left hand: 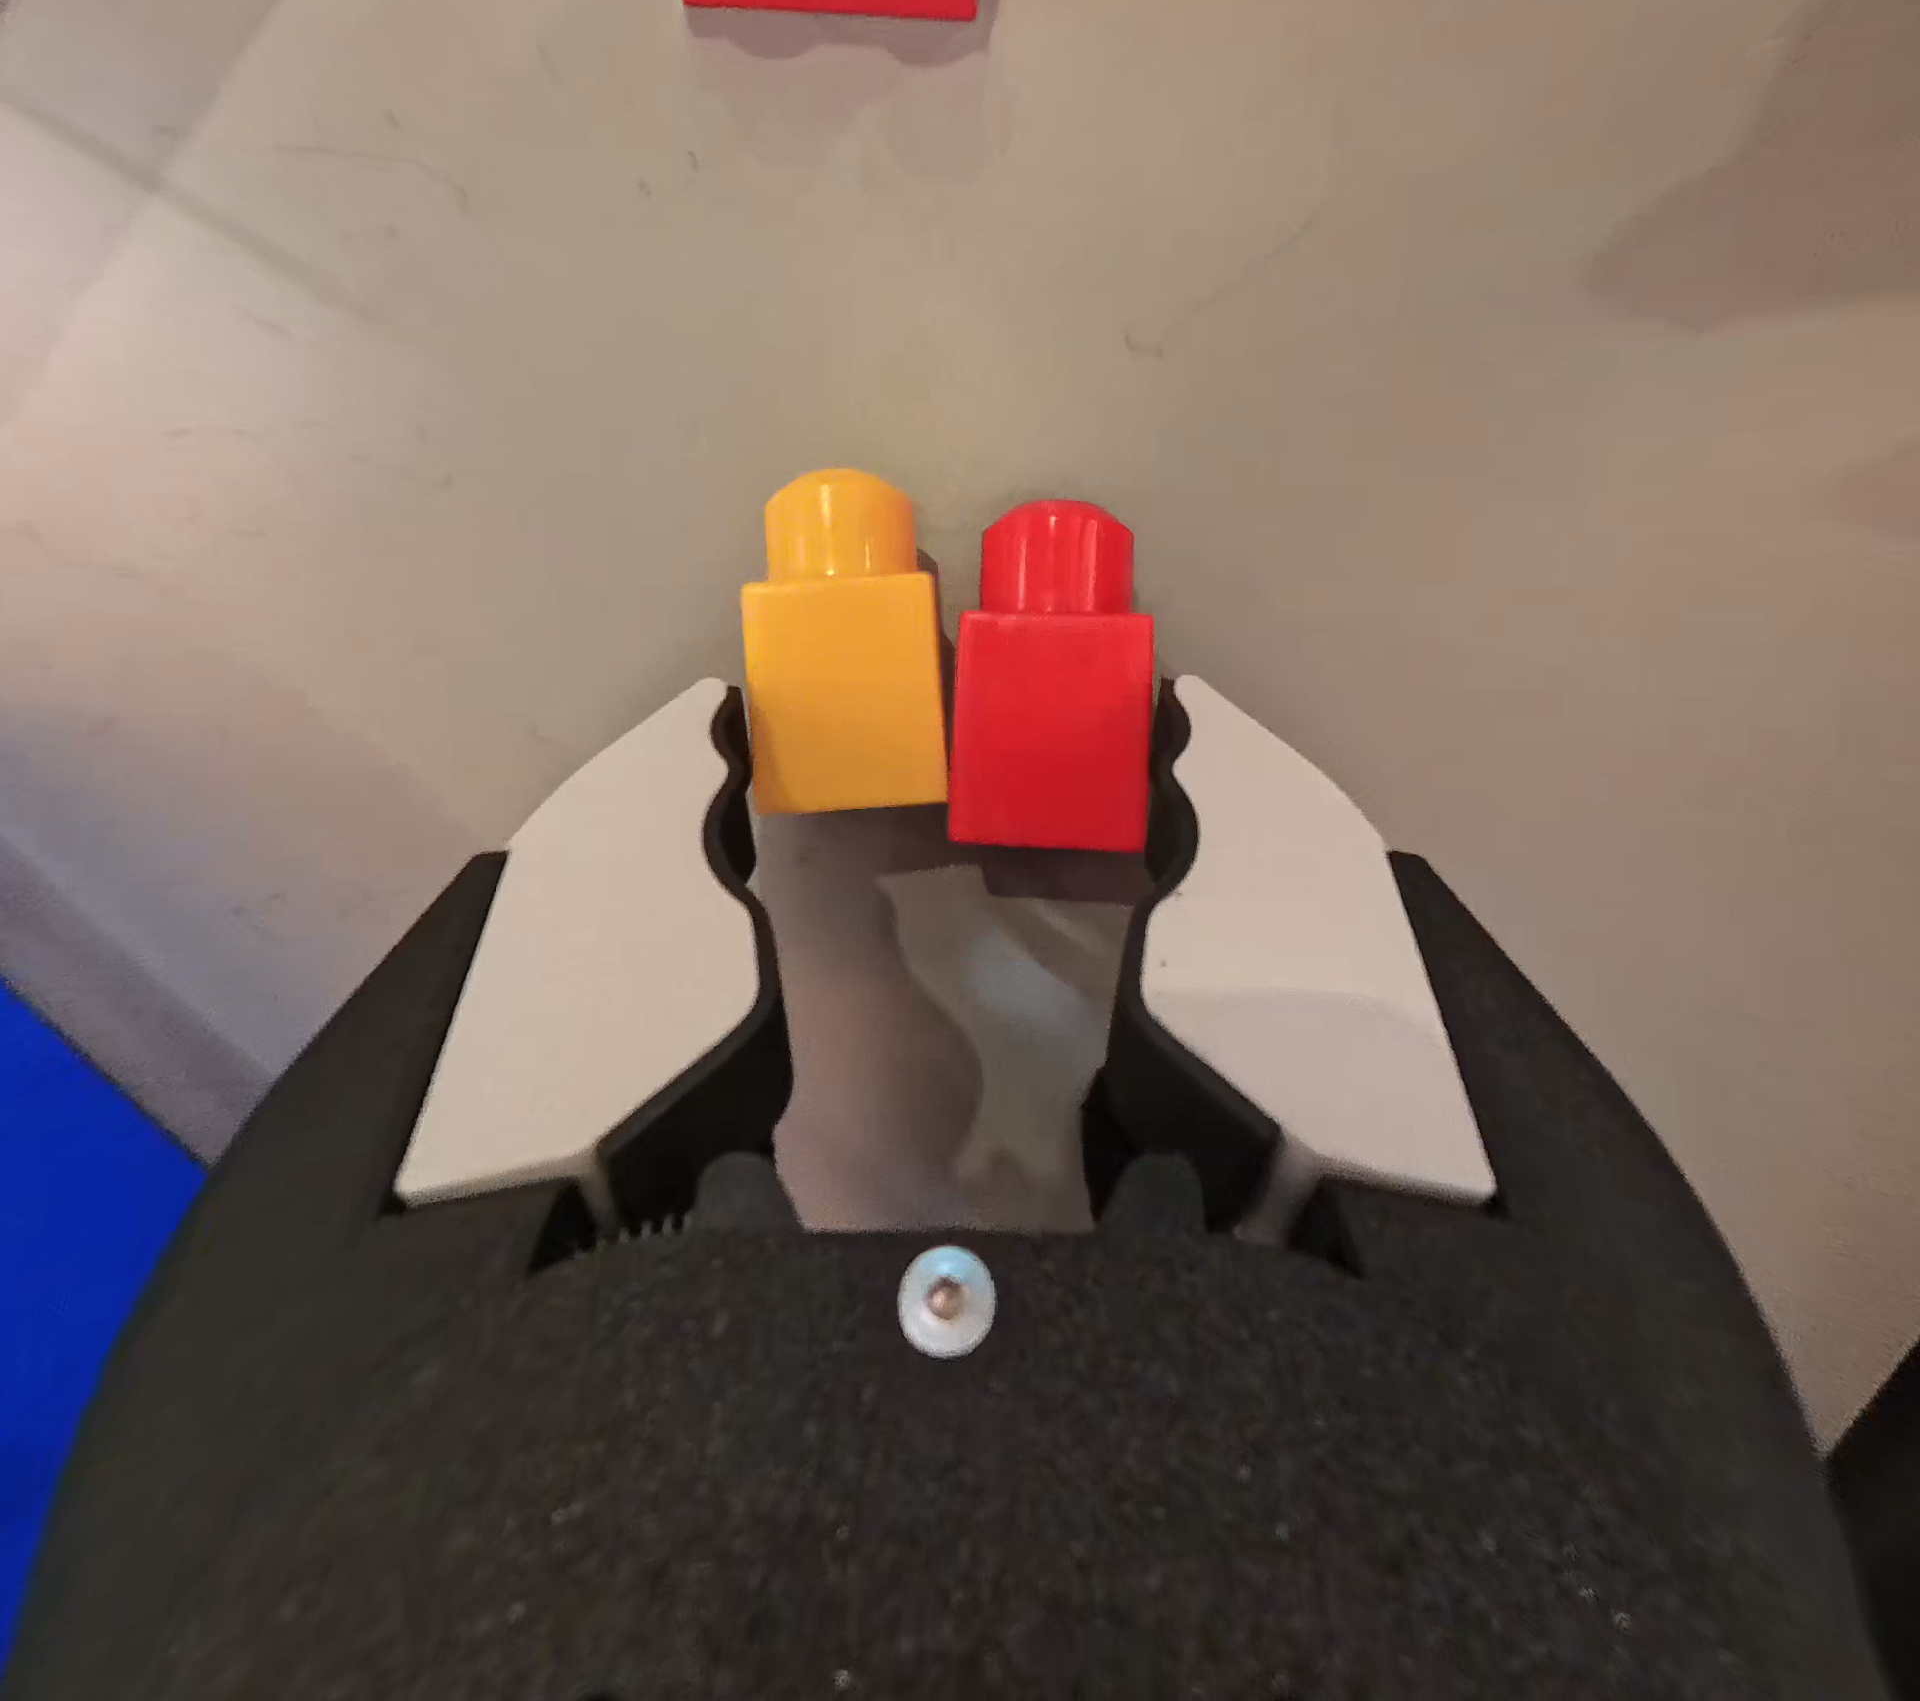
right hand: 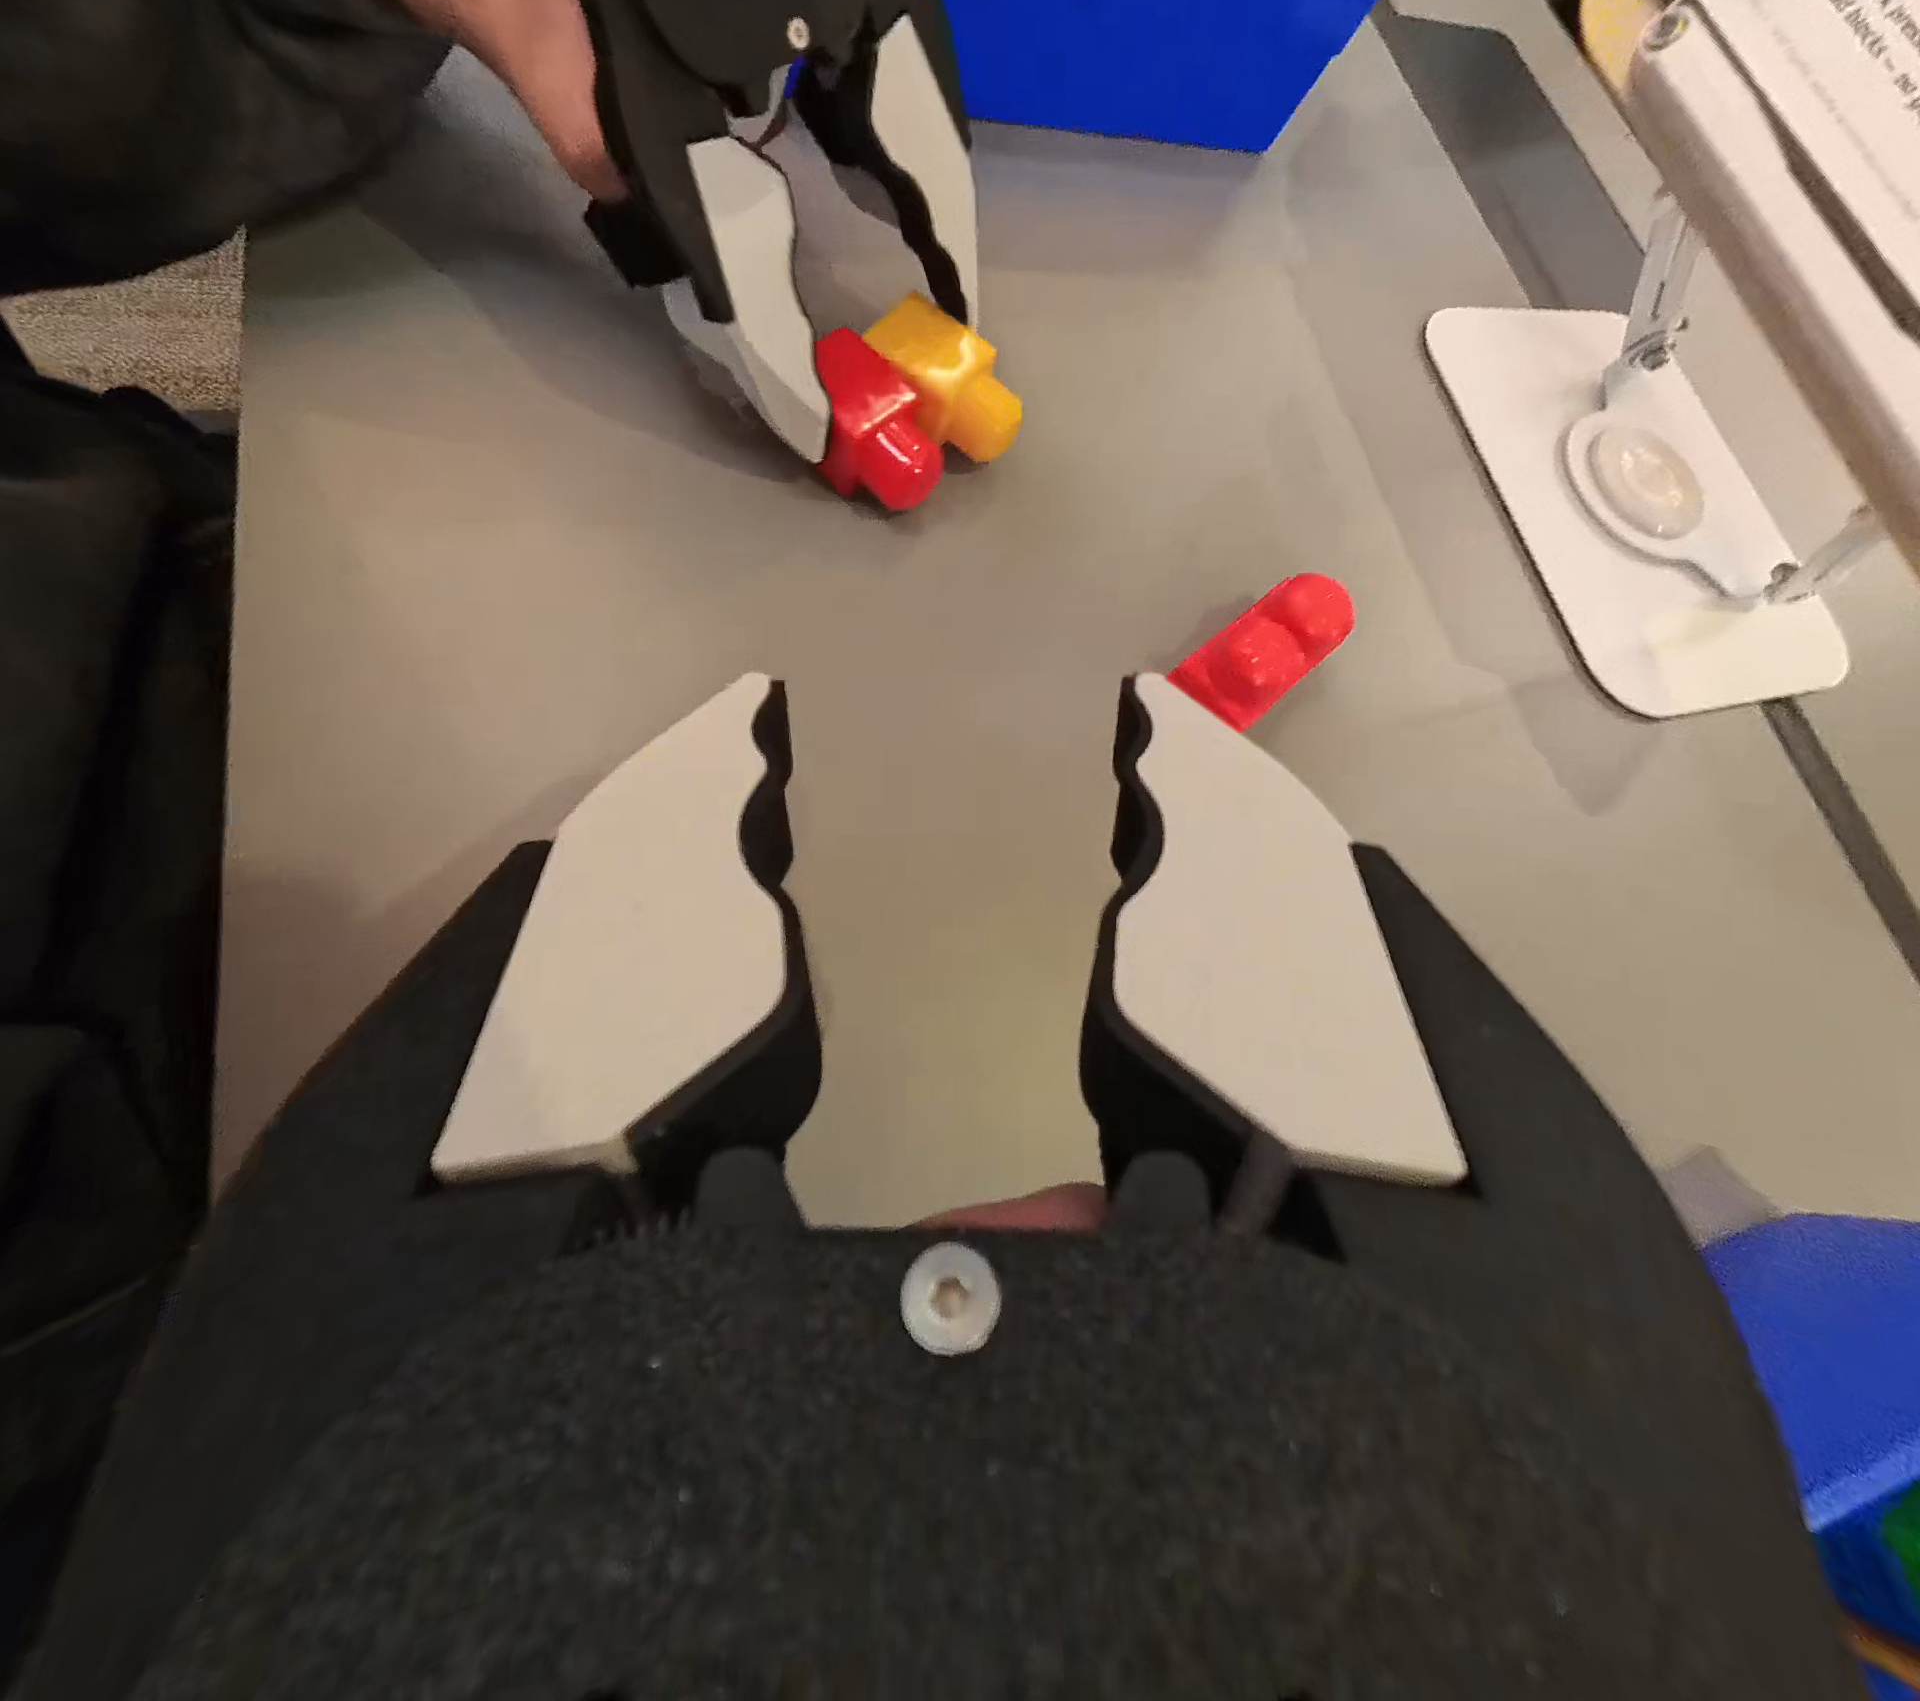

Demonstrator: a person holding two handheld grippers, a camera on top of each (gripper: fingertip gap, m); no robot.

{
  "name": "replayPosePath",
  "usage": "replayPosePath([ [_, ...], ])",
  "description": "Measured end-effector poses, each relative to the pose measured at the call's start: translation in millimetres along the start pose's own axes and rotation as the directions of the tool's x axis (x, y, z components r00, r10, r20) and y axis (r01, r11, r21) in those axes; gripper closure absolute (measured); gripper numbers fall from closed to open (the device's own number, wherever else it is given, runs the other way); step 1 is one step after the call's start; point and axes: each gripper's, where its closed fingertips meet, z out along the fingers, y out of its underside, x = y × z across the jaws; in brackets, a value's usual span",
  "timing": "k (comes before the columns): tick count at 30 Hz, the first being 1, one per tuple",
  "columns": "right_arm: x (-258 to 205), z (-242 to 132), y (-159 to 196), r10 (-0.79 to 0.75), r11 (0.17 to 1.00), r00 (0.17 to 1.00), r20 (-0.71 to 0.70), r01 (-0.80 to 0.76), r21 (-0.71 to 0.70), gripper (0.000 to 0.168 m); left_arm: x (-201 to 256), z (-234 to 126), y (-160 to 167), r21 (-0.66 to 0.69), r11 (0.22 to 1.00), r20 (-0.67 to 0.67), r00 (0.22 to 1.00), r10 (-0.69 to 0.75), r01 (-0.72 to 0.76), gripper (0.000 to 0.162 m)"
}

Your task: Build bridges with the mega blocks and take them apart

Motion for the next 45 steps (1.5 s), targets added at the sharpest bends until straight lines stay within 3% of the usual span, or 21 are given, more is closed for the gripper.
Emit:
replayPosePath([
  [16,-22.7,-2.9,14.3,0.109,0.992,0.993,0.035,-0.111,0.063,0.110,-20.4,-5.1,15.5,-0.096,0.995,0.115,0.993,-0.002,0.013,0.086],
  [25,-23.9,-1.6,17.2,0.124,0.990,0.991,0.048,-0.126,0.055,0.110,-23.2,-0.6,7.1,-0.082,0.997,0.091,0.996,0.007,0.001,0.086],
  [28,-26.6,-1.2,19.0,0.133,0.989,0.989,0.062,-0.137,0.052,0.110,-17.9,-2.2,5.0,-0.087,0.996,0.011,1.000,0.000,0.000,0.080],
  [33,-30.9,1.0,21.3,0.134,0.990,0.988,0.076,-0.138,0.037,0.110,-15.8,0.5,3.8,-0.153,0.988,-0.107,0.994,0.002,-0.018,0.077],
  [41,-33.9,0.6,26.1,0.145,0.989,0.987,0.075,-0.147,0.025,0.110,-22.8,10.1,14.6,-0.308,0.946,-0.099,0.992,0.073,-0.100,0.075],
  [43,-34.4,0.1,26.8,0.148,0.988,0.986,0.079,-0.150,0.025,0.110,-20.4,12.1,16.9,-0.328,0.941,-0.116,0.992,0.045,-0.081,0.087],
  [45,-35.0,0.0,26.9,0.149,0.988,0.985,0.082,-0.151,0.027,0.110,-23.9,13.1,16.5,-0.345,0.938,-0.095,0.995,0.011,-0.043,0.087],
])
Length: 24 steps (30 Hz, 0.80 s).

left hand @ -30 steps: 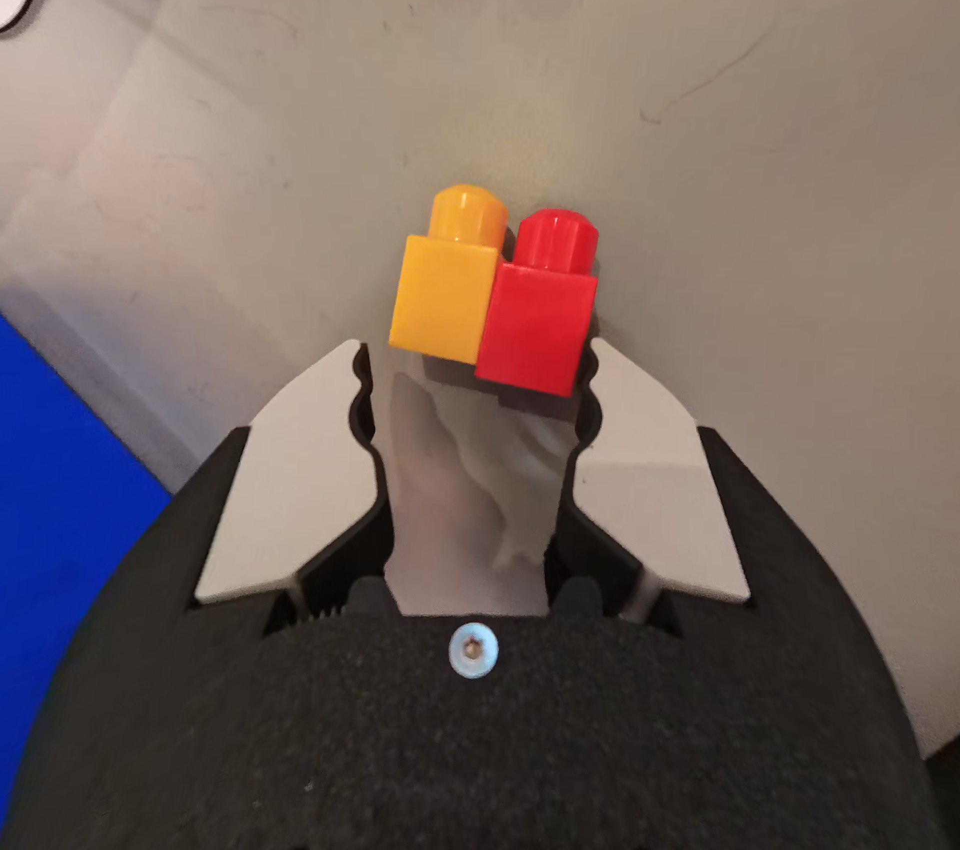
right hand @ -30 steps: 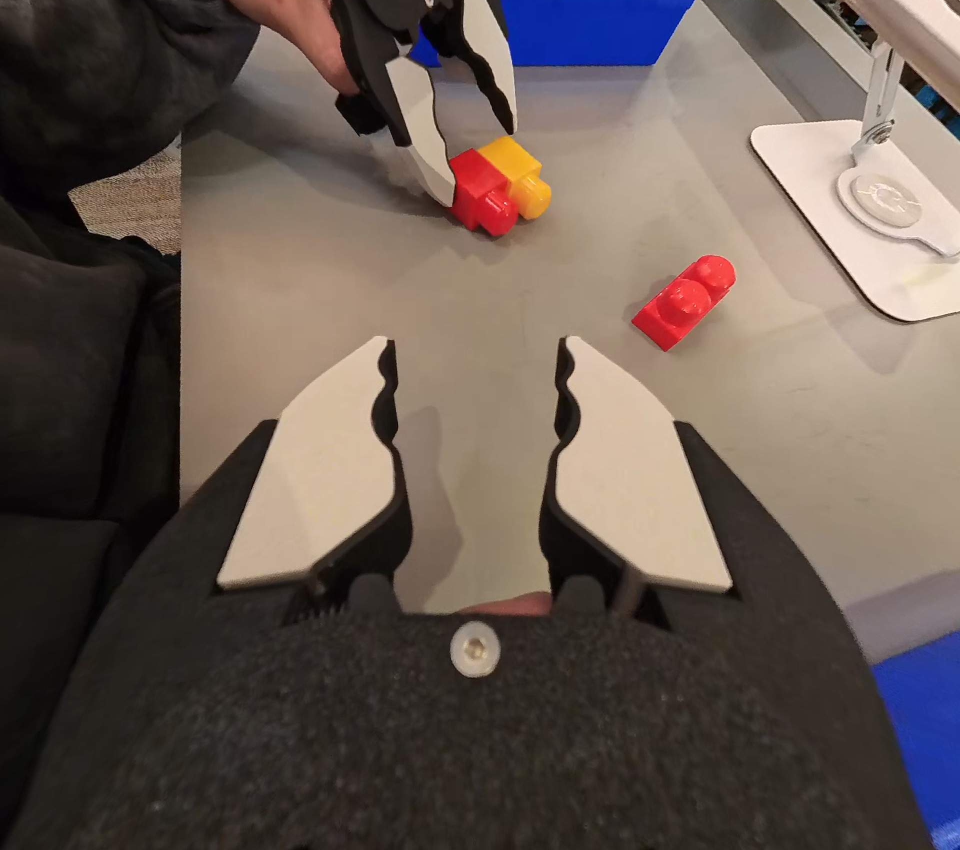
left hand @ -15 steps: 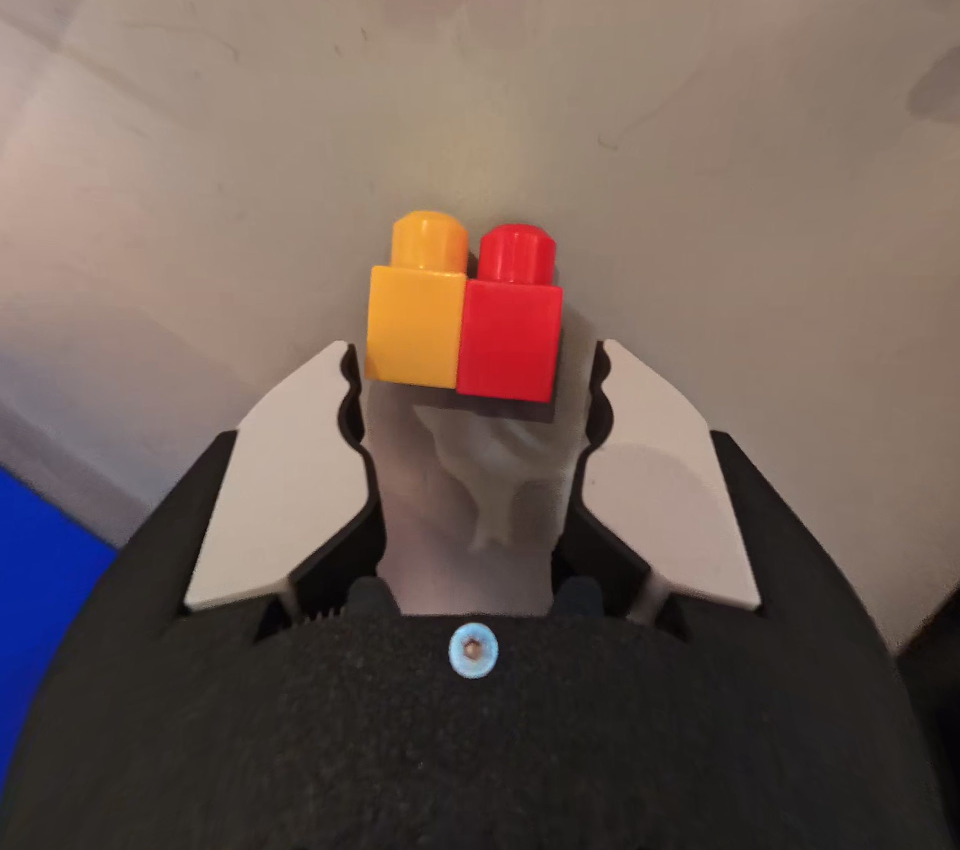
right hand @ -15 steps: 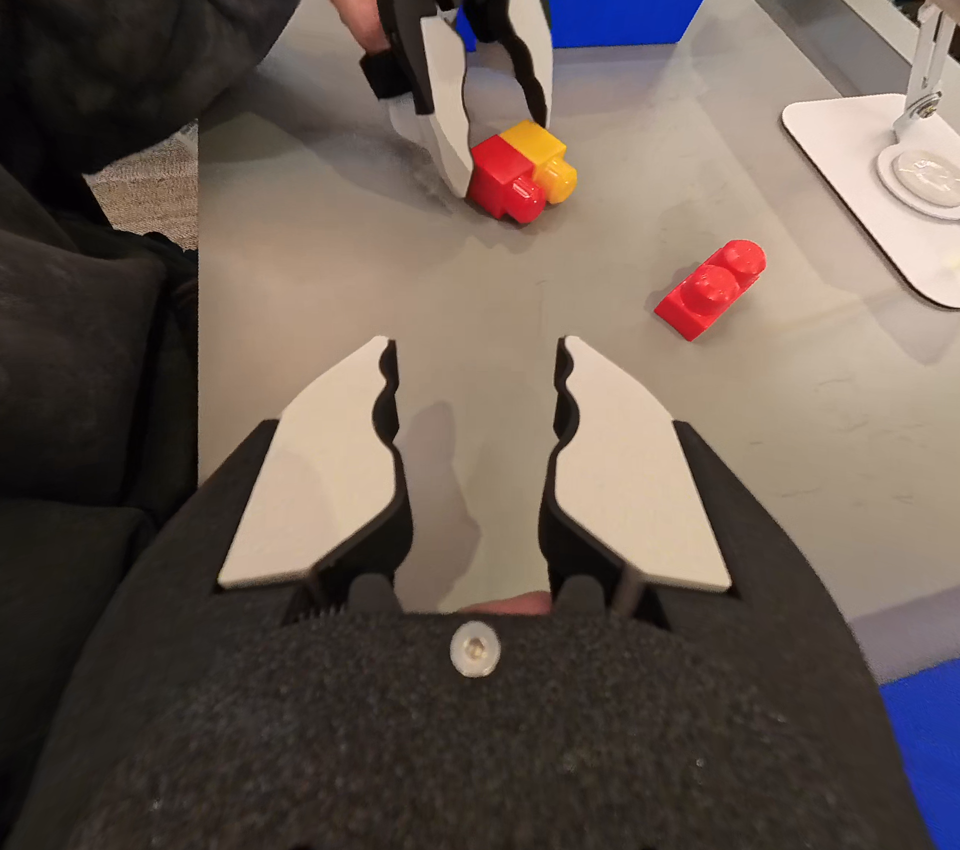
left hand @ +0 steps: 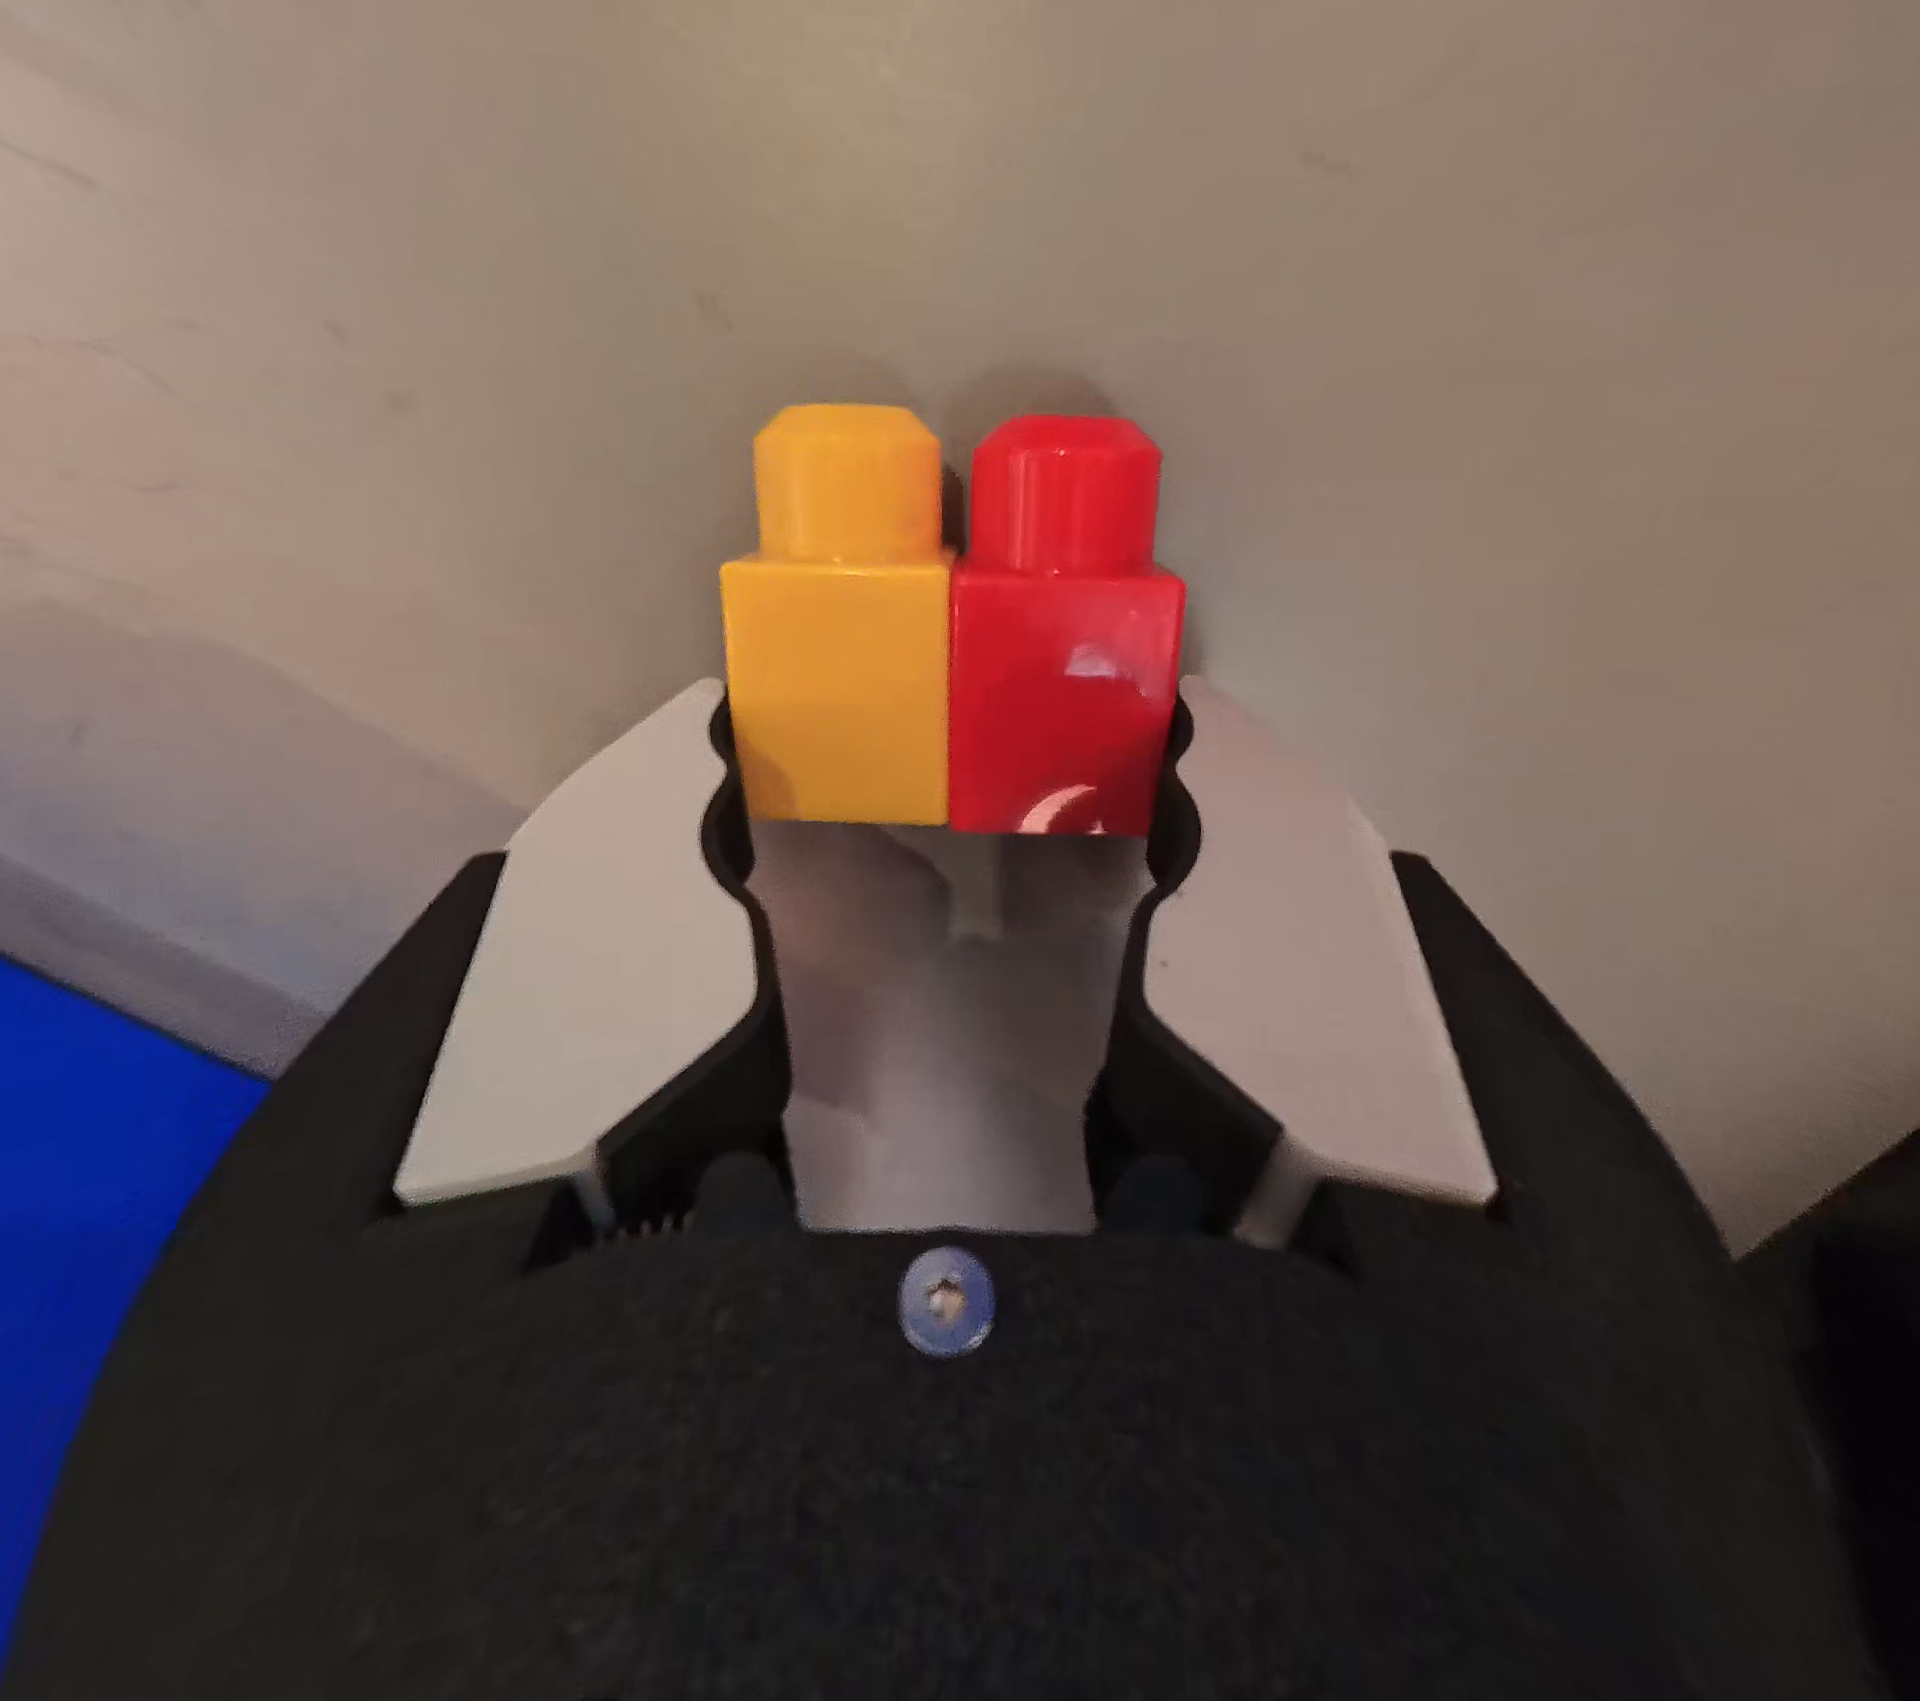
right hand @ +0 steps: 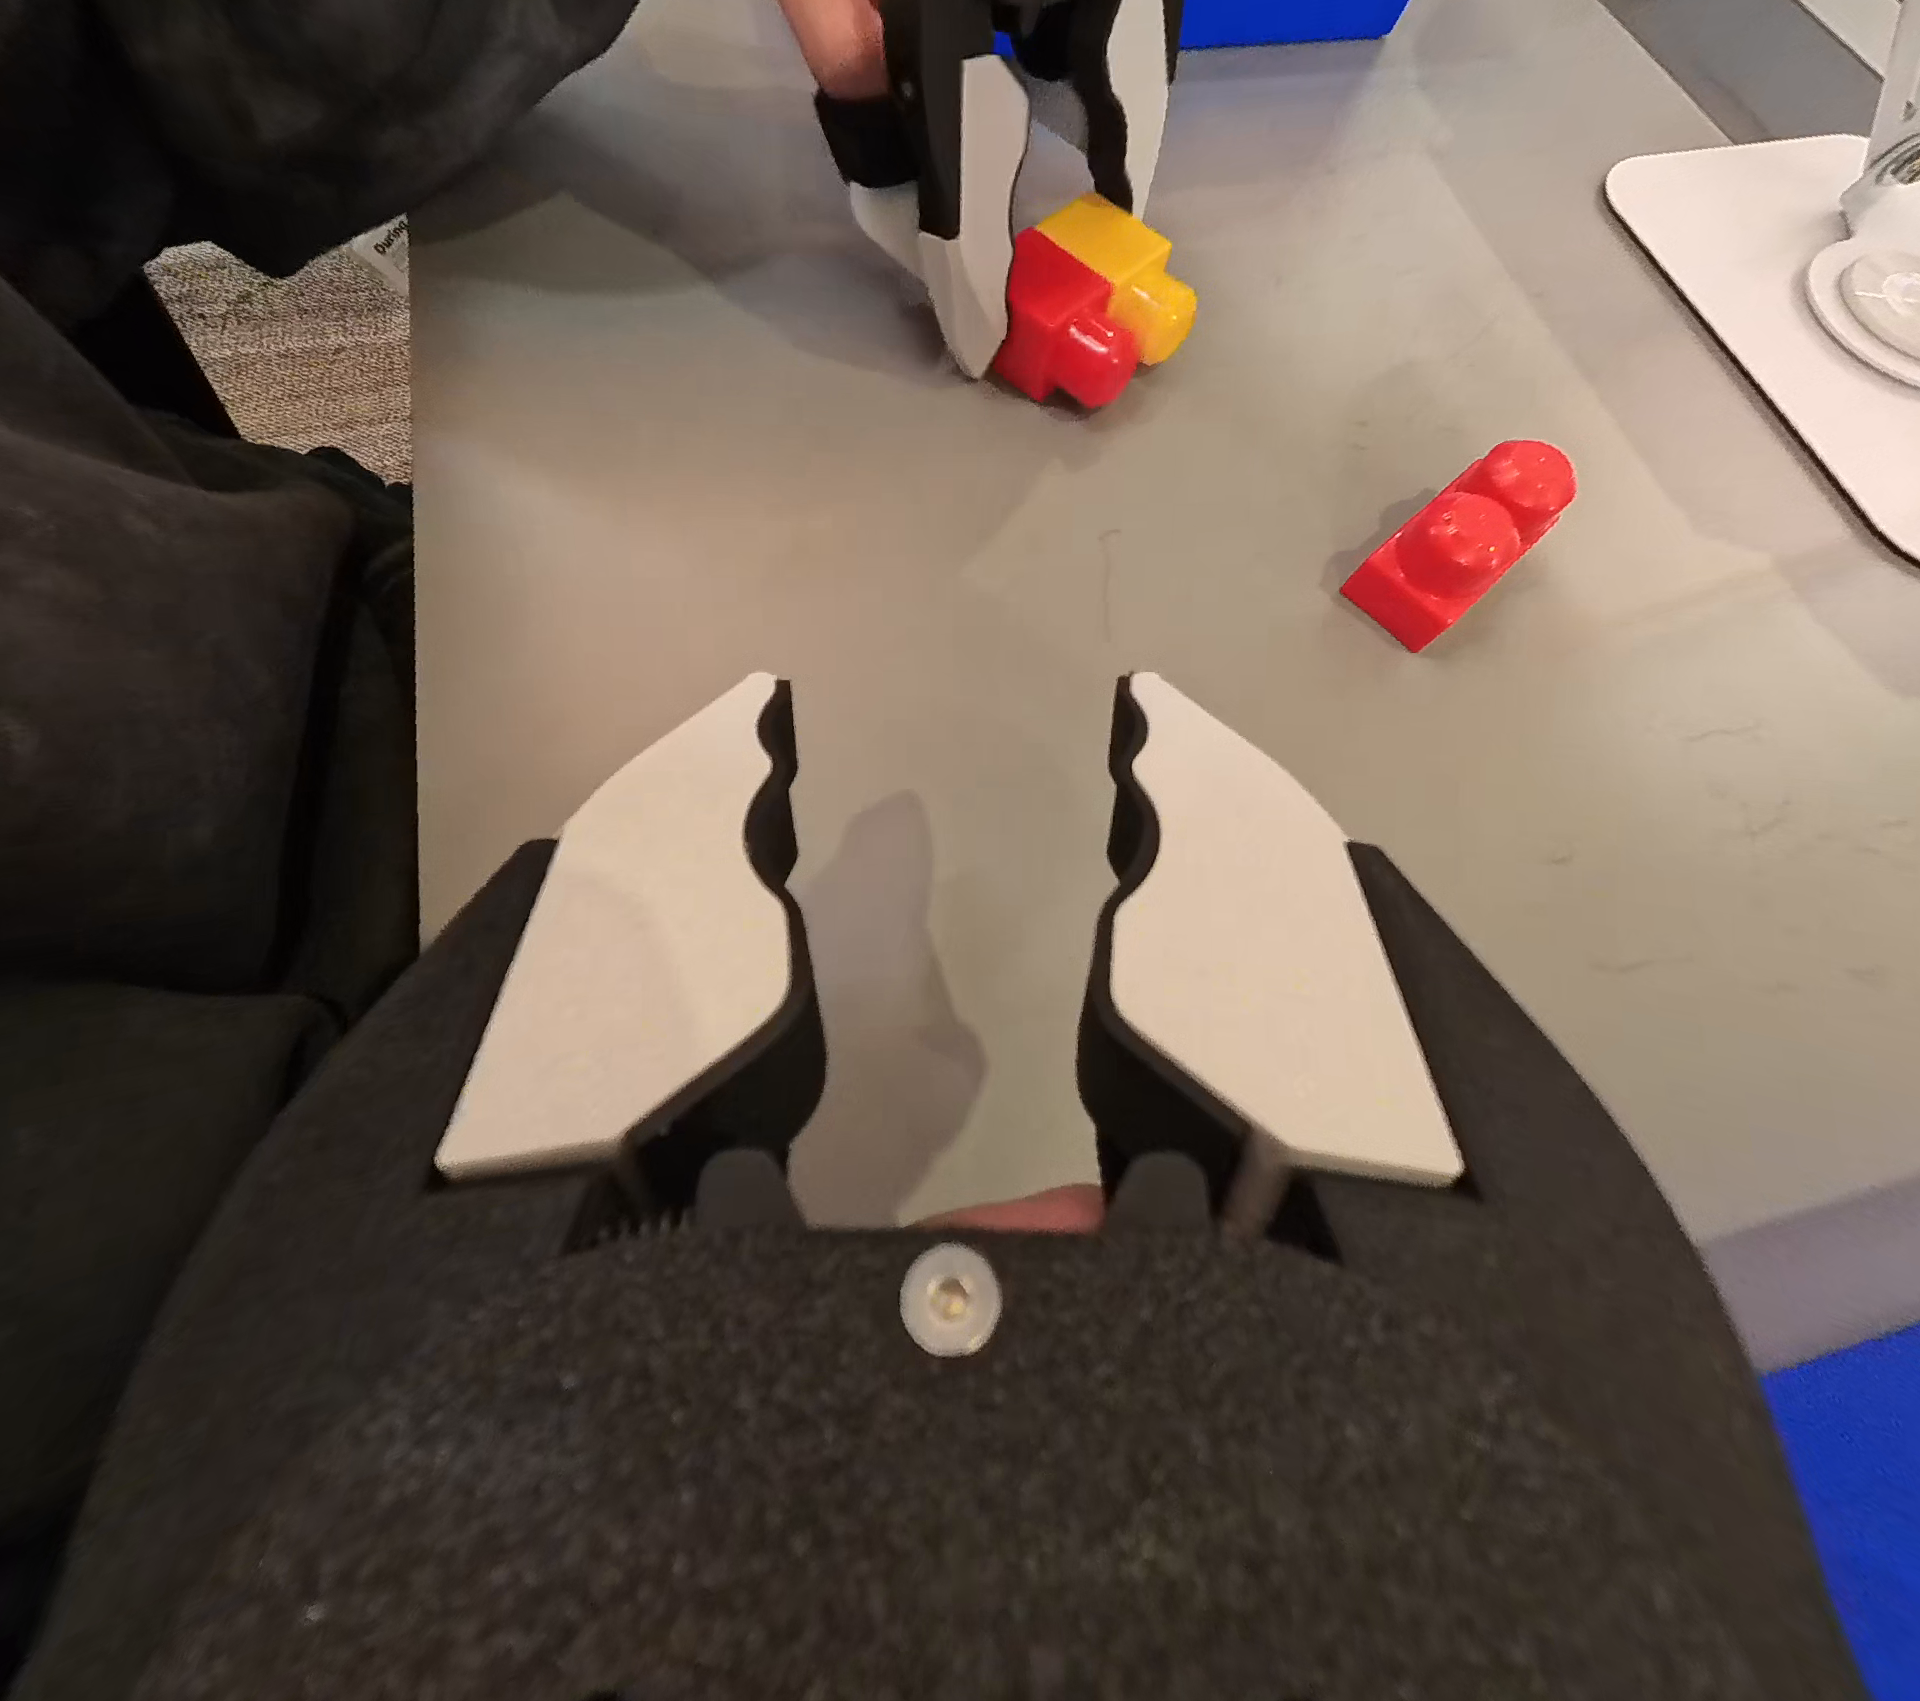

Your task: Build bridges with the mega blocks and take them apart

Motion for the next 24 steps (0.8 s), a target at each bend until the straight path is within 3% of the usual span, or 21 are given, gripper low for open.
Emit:
replayPosePath([
  [7,0.5,0.1,-0.3,0.003,1.000,1.000,0.006,-0.003,0.004,0.110,6.2,-1.3,-1.4,0.031,0.999,0.002,1.000,0.025,-0.025,0.088],
  [11,4.4,-2.9,-0.8,-0.001,1.000,1.000,-0.003,0.001,-0.007,0.110,12.3,-12.2,-12.1,0.166,0.986,0.003,1.000,0.023,-0.023,0.088],
  [14,15.8,-11.0,-3.8,-0.028,0.998,0.999,-0.033,0.027,-0.053,0.110,10.3,-38.0,-29.9,0.391,0.920,0.025,0.999,-0.037,0.024,0.088],
  [18,36.6,-22.6,-15.2,-0.129,0.978,0.990,-0.053,0.118,-0.170,0.111,17.2,-67.2,-39.3,0.640,0.761,-0.054,0.994,-0.093,0.106,0.088],
  [20,54.3,-22.3,-21.1,-0.213,0.945,0.976,-0.042,0.194,-0.265,0.110,24.3,-73.1,-40.5,0.709,0.692,-0.100,0.991,-0.092,0.136,0.088],
  [24,96.1,1.4,-35.0,-0.294,0.863,0.952,0.087,0.303,-0.404,0.106,32.9,-66.8,-37.3,0.739,0.646,-0.169,0.981,-0.098,0.191,0.088],
])
